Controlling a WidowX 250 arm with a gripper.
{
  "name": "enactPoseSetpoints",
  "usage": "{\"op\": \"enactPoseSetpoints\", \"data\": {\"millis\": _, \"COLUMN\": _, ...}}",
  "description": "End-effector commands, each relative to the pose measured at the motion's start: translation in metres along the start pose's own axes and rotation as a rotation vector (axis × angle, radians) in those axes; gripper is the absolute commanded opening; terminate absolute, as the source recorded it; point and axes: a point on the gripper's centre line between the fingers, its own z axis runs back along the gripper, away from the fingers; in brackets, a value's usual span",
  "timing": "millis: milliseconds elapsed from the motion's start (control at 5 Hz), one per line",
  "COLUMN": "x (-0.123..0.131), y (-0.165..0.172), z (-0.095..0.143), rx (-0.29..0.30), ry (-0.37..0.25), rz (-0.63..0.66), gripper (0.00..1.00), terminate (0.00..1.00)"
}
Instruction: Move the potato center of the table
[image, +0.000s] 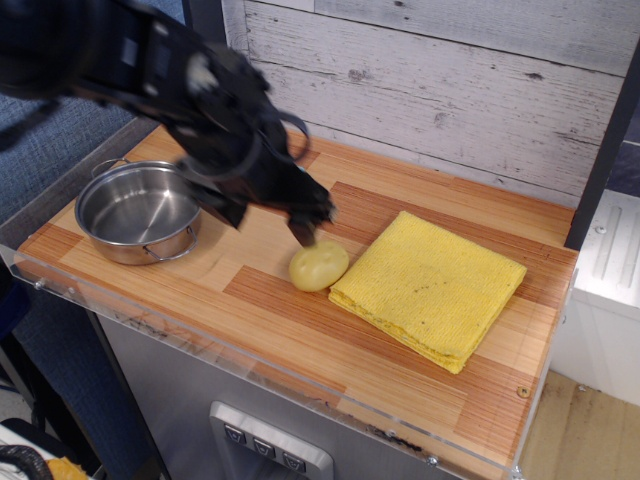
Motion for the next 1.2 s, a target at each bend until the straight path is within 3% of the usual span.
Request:
{"op": "enactPoseSetpoints", "data": {"millis": 0, "x": 0.03, "y": 0.023, "z": 0.073, "rx": 0.028, "ry": -0.173, "rz": 0.072, "gripper": 1.0, "terminate": 0.0}}
{"op": "enactPoseSetpoints", "data": {"millis": 200, "x": 0.04, "y": 0.027, "z": 0.11, "rx": 0.029, "ry": -0.265, "rz": 0.089, "gripper": 1.0, "terminate": 0.0}}
{"op": "enactPoseSetpoints", "data": {"millis": 800, "x": 0.04, "y": 0.027, "z": 0.11, "rx": 0.029, "ry": -0.265, "rz": 0.089, "gripper": 1.0, "terminate": 0.0}}
{"op": "enactPoseSetpoints", "data": {"millis": 1000, "x": 0.04, "y": 0.027, "z": 0.11, "rx": 0.029, "ry": -0.265, "rz": 0.089, "gripper": 1.0, "terminate": 1.0}}
